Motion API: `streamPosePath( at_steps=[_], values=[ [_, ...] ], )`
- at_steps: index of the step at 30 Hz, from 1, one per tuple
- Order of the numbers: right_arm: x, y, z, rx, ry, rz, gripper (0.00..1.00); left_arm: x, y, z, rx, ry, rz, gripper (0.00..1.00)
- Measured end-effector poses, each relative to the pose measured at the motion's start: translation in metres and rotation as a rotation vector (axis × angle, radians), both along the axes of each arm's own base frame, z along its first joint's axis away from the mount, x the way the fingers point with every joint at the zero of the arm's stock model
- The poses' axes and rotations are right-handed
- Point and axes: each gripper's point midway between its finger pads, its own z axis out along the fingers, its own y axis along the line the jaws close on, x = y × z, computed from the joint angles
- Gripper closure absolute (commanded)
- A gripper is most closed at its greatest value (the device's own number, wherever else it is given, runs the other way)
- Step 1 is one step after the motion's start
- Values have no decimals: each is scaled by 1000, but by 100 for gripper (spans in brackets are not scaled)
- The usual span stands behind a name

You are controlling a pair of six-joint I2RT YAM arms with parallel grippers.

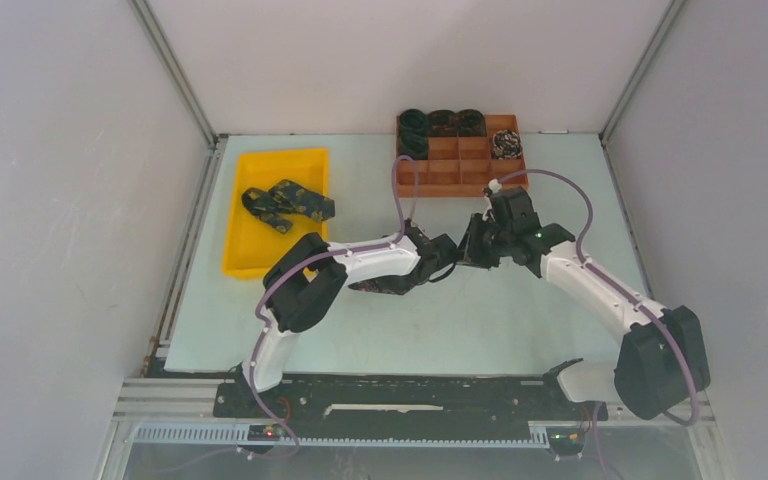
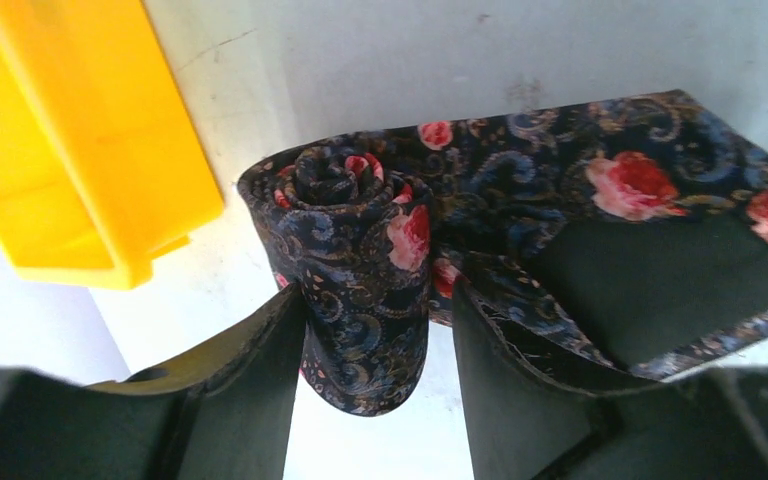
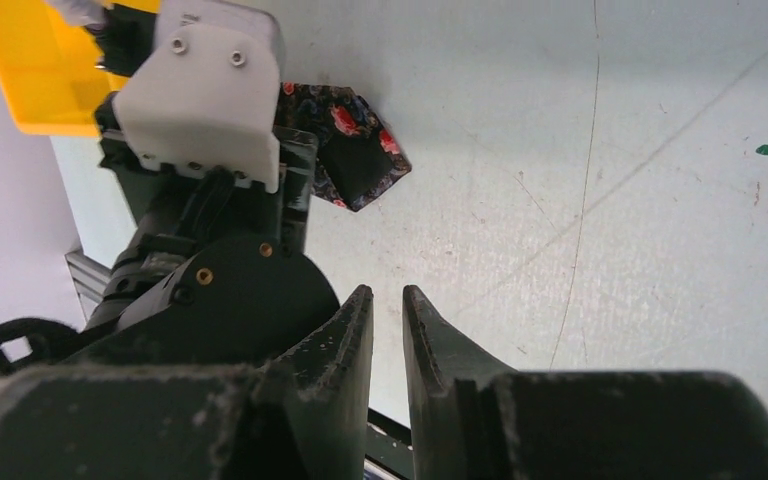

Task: Roll the ties
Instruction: Roll the tie at the center of the board.

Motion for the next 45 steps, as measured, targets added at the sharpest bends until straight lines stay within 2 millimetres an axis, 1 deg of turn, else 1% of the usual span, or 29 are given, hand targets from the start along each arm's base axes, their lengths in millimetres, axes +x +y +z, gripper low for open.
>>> streamPosePath(
  at_steps=[4,8,11,14,17,20,22,26,28,30,35,38,41,45],
  values=[
    [-2,-4,9,7,-17,-7,78,-2,-8,-5,-44,22,-2,36],
    [-2,-4,14,16,-30,-10,78,-4,-14,-3,-81,36,-7,31],
    [-2,-3,16,26,-36,-9,78,-7,-20,2,-127,34,-18,26],
    [-2,1,18,35,-43,-5,78,-12,-18,13,-182,17,-25,23],
    [-4,13,21,52,-56,17,78,-18,-12,30,-252,-2,-33,20],
    [-5,27,19,67,-54,37,78,-20,-3,50,-332,-36,-33,19],
    [-6,36,11,66,-38,51,78,-21,6,60,-392,-55,-28,19],
    [-9,55,-10,37,21,81,78,-20,37,71,-535,-78,7,19],
    [-8,67,-16,28,37,95,78,-18,51,71,-598,-85,27,19],
    [-5,82,-18,24,44,113,78,-16,57,68,-651,-81,41,19],
    [5,121,-18,39,38,161,78,-13,61,50,-760,-32,61,21],
    [10,141,-25,40,47,184,78,-9,60,46,-807,-21,71,21],
    [11,152,-35,30,67,199,79,-2,55,46,-845,-25,69,22],
    [10,154,-45,17,88,203,79,4,46,37,-882,2,62,23]
  ],
)
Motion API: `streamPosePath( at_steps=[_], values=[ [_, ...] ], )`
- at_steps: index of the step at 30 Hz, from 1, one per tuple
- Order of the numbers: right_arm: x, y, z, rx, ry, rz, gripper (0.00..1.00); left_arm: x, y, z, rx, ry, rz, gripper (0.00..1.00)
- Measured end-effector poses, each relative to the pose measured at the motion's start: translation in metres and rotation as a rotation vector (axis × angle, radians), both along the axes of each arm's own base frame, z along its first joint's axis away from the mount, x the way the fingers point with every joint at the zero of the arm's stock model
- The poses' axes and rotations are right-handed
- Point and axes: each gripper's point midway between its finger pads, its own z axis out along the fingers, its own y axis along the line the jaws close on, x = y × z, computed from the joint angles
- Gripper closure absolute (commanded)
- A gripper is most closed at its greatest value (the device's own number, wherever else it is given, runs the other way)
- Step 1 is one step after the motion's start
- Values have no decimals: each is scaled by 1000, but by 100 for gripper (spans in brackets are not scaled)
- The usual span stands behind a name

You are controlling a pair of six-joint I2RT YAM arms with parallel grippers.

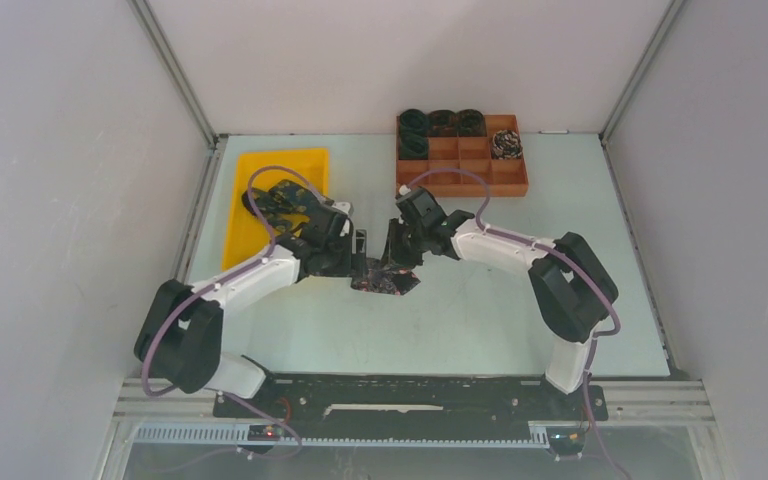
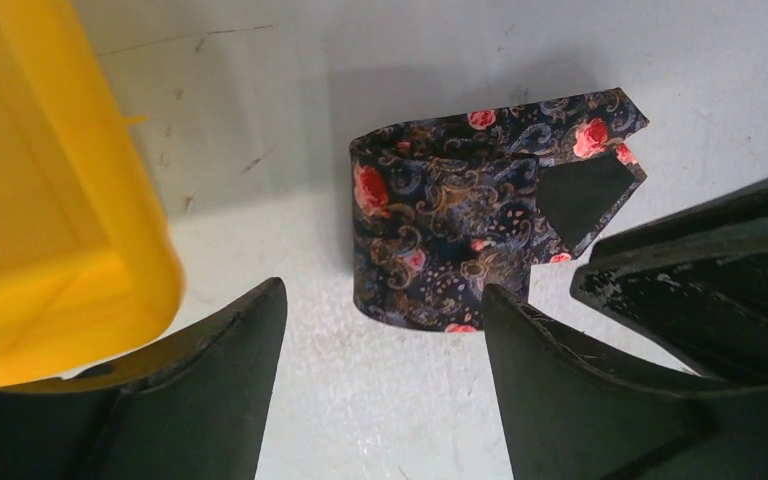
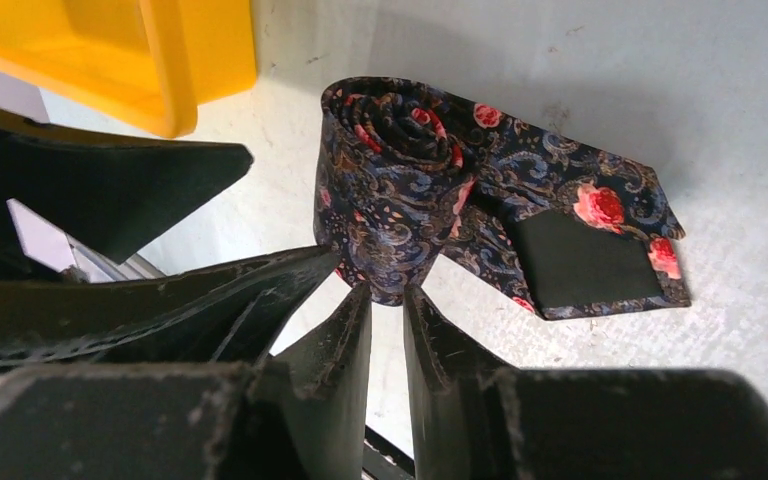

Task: Roll the ties
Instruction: Roll the tie at the center of the board.

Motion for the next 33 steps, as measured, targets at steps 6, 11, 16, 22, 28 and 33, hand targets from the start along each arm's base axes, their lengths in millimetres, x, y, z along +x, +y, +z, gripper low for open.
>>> streamPosePath(
  at_steps=[6,11,16,22,28,33],
  values=[
    [0,-7,-3,-22,14,-5,79,0,-9,-21,-10,56,-24,25],
    [4,-18,-7,-38,18,-20,79,0,-14,-31,-21,82,-29,28],
    [3,-35,-9,-50,26,-42,79,1,-20,-38,-43,100,-36,30],
    [3,-48,-7,-51,24,-64,80,2,-29,-40,-79,116,-40,34],
    [-1,-57,-13,-59,39,-74,80,6,-39,-42,-104,123,-48,41],
    [-3,-64,-11,-57,39,-81,80,7,-47,-44,-110,128,-55,53]
  ],
)
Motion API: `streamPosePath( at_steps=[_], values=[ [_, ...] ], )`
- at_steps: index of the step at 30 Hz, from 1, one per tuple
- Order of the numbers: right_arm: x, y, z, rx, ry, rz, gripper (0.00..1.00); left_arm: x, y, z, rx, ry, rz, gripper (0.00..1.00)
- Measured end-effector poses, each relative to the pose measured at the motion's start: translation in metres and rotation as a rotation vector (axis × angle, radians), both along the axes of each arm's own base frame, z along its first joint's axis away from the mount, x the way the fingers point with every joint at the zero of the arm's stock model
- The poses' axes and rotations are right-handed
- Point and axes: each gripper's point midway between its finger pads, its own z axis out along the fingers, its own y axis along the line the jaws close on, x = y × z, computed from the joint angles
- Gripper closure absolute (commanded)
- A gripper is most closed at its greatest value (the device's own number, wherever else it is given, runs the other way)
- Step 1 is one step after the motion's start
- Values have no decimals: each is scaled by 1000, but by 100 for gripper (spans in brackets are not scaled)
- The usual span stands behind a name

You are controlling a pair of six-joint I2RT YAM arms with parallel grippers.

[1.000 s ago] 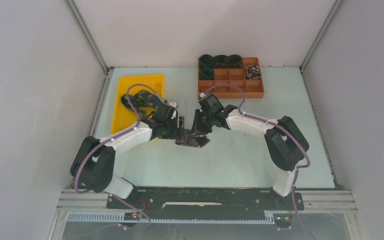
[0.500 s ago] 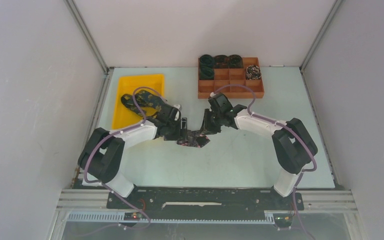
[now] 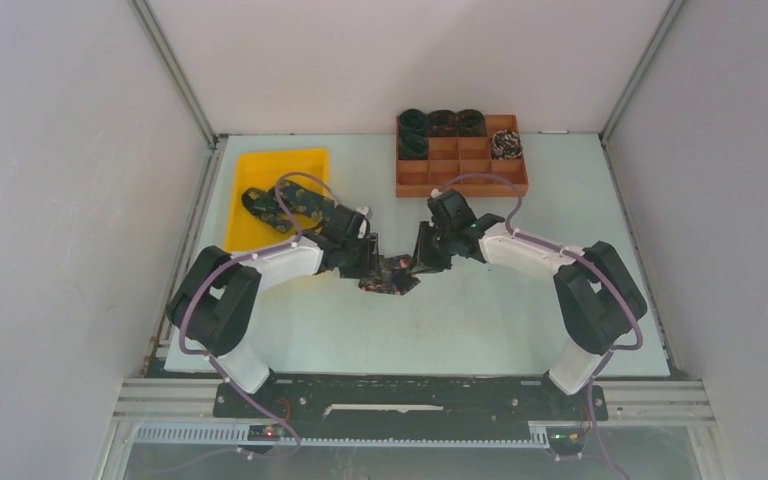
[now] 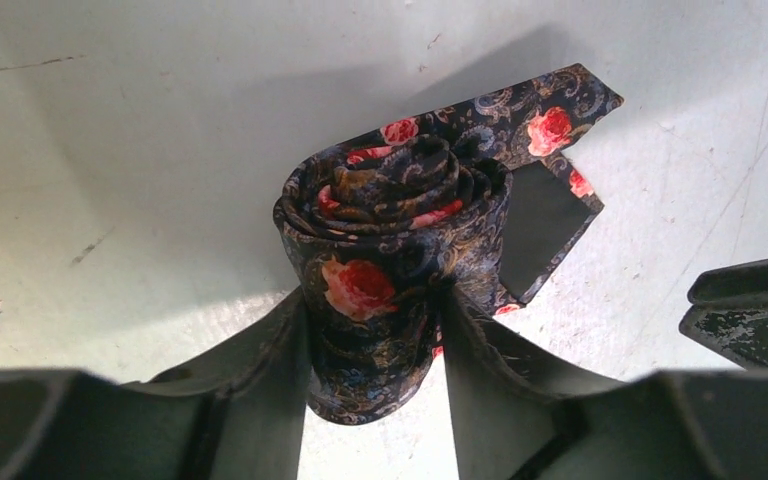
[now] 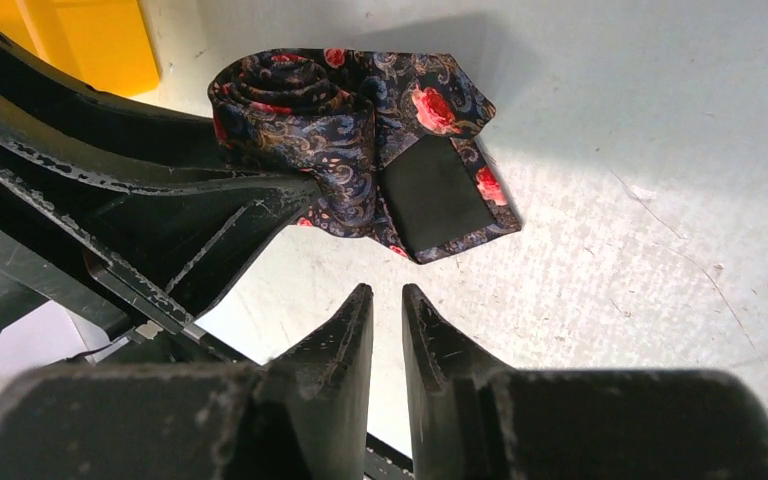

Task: Roll the ties
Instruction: Roll the tie at the center of the board.

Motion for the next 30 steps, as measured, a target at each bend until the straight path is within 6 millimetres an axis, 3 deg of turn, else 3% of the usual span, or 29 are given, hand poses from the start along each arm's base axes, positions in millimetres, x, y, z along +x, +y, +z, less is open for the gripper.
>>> streamPosePath(
  at_steps=[10,18,30],
  values=[
    [3,-11,6,19,-12,-21,80,2,-3,7,35,-11,-12,68],
    [2,-16,10,27,-24,-21,80,-1,6,13,142,-14,-40,69],
    [0,-23,11,32,-29,-28,80,6,33,28,496,-70,-67,69]
  ],
)
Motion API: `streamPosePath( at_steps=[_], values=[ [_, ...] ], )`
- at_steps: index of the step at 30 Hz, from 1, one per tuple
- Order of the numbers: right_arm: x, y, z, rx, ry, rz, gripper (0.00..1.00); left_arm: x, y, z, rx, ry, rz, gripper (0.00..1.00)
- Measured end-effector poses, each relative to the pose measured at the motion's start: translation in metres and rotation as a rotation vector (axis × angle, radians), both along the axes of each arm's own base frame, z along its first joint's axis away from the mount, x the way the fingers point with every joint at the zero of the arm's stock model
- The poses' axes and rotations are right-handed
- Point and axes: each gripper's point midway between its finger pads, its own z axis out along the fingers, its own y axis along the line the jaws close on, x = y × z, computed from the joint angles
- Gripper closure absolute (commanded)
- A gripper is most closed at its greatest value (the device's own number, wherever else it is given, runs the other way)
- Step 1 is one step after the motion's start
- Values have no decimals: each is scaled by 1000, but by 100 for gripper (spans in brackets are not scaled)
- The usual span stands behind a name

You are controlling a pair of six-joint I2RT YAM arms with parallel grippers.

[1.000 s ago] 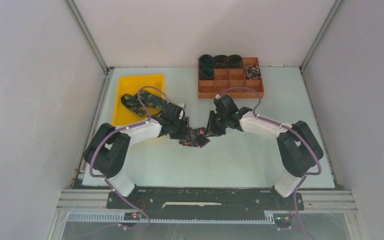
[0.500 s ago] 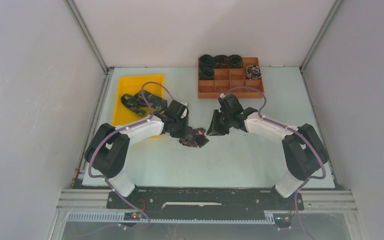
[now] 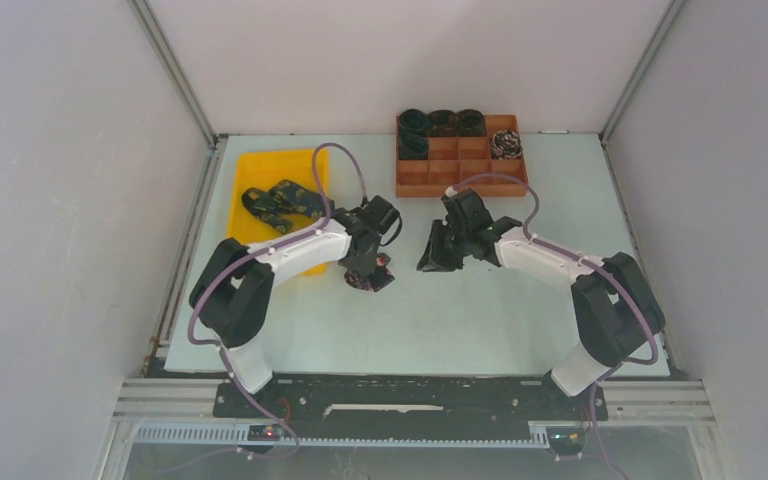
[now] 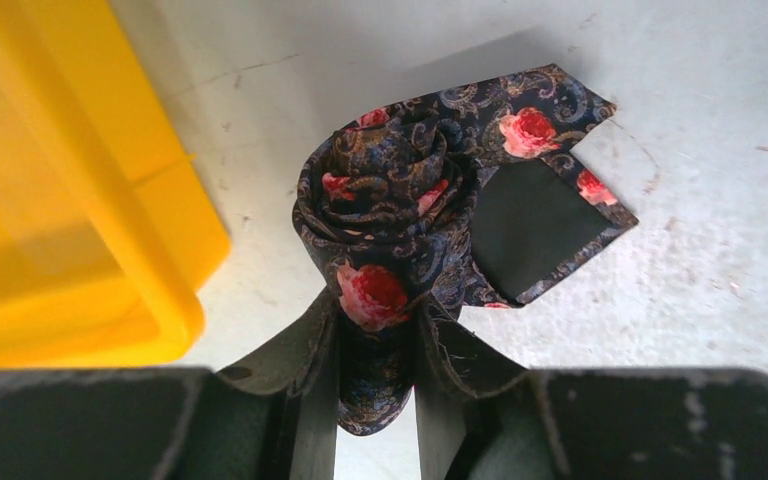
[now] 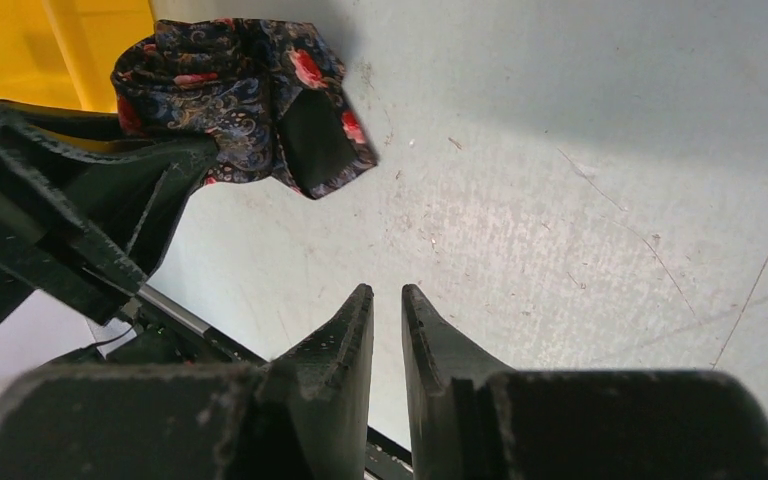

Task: Roll the ties
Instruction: Roll the tie at the center of the board.

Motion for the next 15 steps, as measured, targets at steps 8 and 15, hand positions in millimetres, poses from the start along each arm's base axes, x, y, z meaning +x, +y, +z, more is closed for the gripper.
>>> streamPosePath(
  at_steps=[8,15],
  values=[
    [2,-10,9,12,-20,-24,80,4,12,0,301,-52,-28,69],
    [5,-20,14,18,-33,-45,80,7,16,-3,516,-88,-48,68]
  ],
)
